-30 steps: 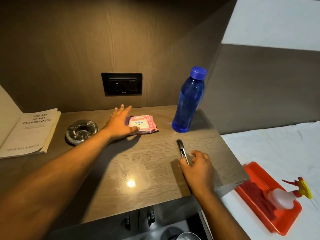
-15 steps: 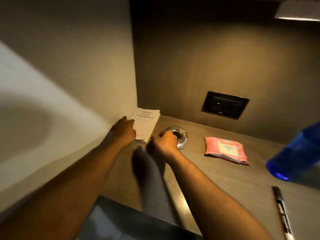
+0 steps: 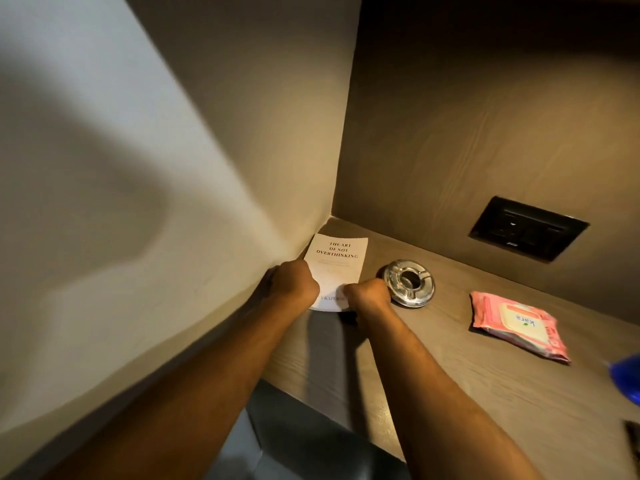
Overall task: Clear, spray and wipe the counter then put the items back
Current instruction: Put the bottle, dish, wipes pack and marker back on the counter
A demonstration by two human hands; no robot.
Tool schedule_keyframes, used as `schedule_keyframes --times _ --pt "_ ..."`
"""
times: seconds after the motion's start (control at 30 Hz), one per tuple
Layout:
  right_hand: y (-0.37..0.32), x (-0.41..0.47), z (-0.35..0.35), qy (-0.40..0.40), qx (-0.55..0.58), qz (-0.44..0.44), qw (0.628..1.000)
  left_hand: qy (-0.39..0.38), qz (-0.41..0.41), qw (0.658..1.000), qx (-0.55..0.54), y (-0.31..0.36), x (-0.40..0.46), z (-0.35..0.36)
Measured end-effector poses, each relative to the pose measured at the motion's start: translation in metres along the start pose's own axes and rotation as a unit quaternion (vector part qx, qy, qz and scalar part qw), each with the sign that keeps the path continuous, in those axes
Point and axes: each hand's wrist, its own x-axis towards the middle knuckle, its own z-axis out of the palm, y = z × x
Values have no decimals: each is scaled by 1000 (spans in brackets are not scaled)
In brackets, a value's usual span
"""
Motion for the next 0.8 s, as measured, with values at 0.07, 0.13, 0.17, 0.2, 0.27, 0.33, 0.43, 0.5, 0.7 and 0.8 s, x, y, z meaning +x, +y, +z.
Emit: schedule_keyframes --times 0.07,0.13,0.17,0.2,0.27,0.33,0.43,0.5,0.7,0.8 --pt "1 -14 -5 -19 54 -15 998 -9 -35 998 -56 1 -4 -3" --pt "9 -29 -19 -12 101 -44 994 -32 -90 973 -212 -2 -6 -3" --pt "16 -37 -30 -8 123 -63 990 -42 -117 938 -323 -3 -9 -2" --pt "23 -46 -44 -7 141 -78 987 -45 -128 895 -425 -1 -14 0" --pt "44 -61 -75 12 147 -84 986 -70 -104 842 -524 10 -32 5" --pt "72 -77 -108 74 103 -84 988 -110 -65 830 -543 29 -57 15" --pt "118 -100 -146 139 61 -64 986 -172 -33 850 -497 59 -95 40" --pt "144 -111 -161 180 16 -53 982 -199 -12 863 -463 74 -113 59" --pt "178 -110 -173 216 -131 -45 967 -181 45 932 -310 91 -130 88" --pt "178 -108 -171 224 -154 -55 961 -152 75 948 -271 91 -130 90"
